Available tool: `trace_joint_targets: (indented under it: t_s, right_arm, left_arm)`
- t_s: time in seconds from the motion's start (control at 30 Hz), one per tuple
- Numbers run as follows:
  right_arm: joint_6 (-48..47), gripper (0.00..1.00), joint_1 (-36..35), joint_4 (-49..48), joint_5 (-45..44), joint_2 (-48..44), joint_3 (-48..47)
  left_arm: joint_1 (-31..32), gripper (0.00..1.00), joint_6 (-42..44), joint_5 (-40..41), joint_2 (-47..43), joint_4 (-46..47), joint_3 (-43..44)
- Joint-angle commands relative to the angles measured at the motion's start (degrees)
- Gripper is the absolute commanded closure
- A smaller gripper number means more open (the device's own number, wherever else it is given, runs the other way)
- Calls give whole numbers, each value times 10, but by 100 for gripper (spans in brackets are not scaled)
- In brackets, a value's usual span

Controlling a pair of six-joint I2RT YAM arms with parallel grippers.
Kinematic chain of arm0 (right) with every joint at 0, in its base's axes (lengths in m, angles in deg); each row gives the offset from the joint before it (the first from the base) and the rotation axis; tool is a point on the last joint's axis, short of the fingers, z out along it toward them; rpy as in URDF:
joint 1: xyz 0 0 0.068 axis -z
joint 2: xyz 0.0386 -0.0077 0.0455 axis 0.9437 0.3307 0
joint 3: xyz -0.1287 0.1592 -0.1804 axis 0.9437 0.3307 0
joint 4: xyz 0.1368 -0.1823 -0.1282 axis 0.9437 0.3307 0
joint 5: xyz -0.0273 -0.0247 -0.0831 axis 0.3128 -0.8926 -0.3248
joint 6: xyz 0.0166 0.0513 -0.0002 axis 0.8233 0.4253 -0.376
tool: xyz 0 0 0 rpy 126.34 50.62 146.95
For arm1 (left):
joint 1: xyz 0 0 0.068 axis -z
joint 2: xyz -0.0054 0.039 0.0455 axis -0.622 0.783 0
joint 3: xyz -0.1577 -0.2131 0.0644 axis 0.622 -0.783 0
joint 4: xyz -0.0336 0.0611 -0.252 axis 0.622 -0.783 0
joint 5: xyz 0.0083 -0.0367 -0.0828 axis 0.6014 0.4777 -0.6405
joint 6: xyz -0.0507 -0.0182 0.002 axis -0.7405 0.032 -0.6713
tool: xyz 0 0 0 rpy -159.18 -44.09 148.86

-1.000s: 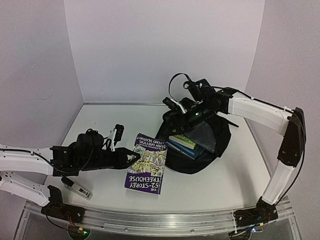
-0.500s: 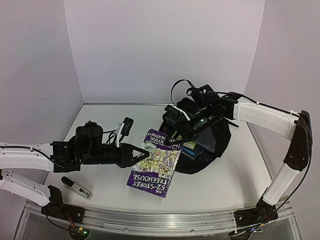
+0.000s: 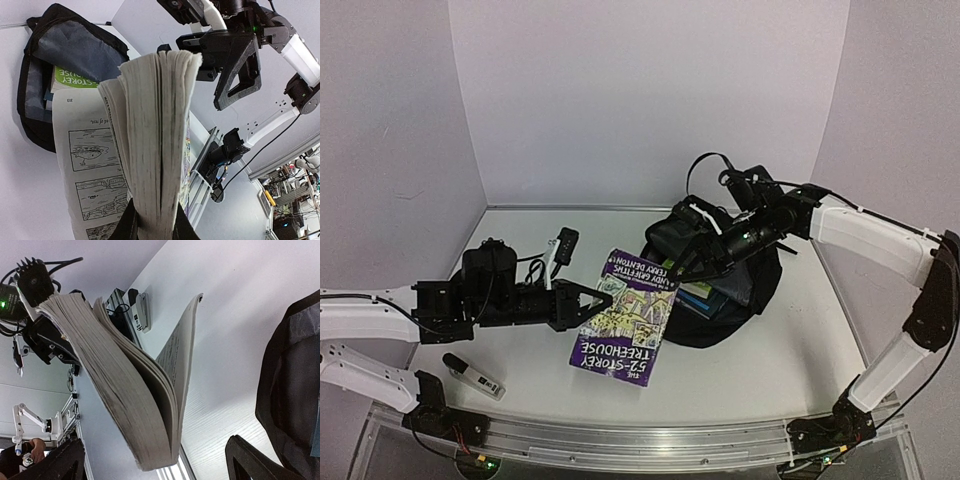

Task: Pack the student bag
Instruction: Pick up the book from the center of the board.

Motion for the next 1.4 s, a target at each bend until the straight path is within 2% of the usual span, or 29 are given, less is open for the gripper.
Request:
trace_joint_targets:
  t_s: [0.0, 0.17, 0.43, 0.63, 0.8, 0.93, 1.0, 1.03, 1.07, 1.1, 1.13, 1.2, 1.27, 1.37]
  right_arm:
    - [34, 2, -1, -37, 79, -5, 14]
    - [48, 8, -1, -50, 104, 12, 17]
    - [54, 13, -4, -74, 122, -3, 39]
    - [42, 23, -9, -75, 123, -15, 43]
    - [36, 46, -9, -75, 126, -23, 43]
    - [36, 70, -9, -74, 120, -31, 36]
    - [36, 81, -8, -73, 115, -33, 28]
    - [37, 88, -6, -74, 111, -33, 22]
    - [39, 97, -2, -74, 107, -32, 15]
    - [43, 100, 4, -74, 103, -31, 8]
    - [49, 100, 11, -75, 98, -28, -1]
    - [64, 100, 30, -76, 95, -24, -21]
    - [80, 100, 48, -77, 96, -21, -43]
    - [95, 100, 68, -79, 85, -22, -79]
  left_arm:
    - [1, 100, 14, -11, 1, 63, 45]
    - [1, 100, 24, -45, 33, 82, 62]
    - [1, 100, 32, -49, 53, 92, 73]
    - [1, 100, 27, -73, 88, 115, 85]
    - [1, 100, 23, -76, 108, 110, 100]
    - [1, 99, 13, -29, 99, 92, 101]
    - [1, 92, 3, 21, 93, 54, 109]
    - [0, 83, -3, 49, 89, 39, 111]
    - [0, 69, -8, 71, 85, 27, 112]
    - [-2, 52, -15, 84, 79, 20, 110]
    - [-2, 38, -22, 95, 71, 19, 105]
    - [-3, 19, -36, 116, 51, 30, 83]
    - [-4, 8, -52, 138, 24, 62, 42]
    - [-5, 1, -75, 141, -8, 141, -24]
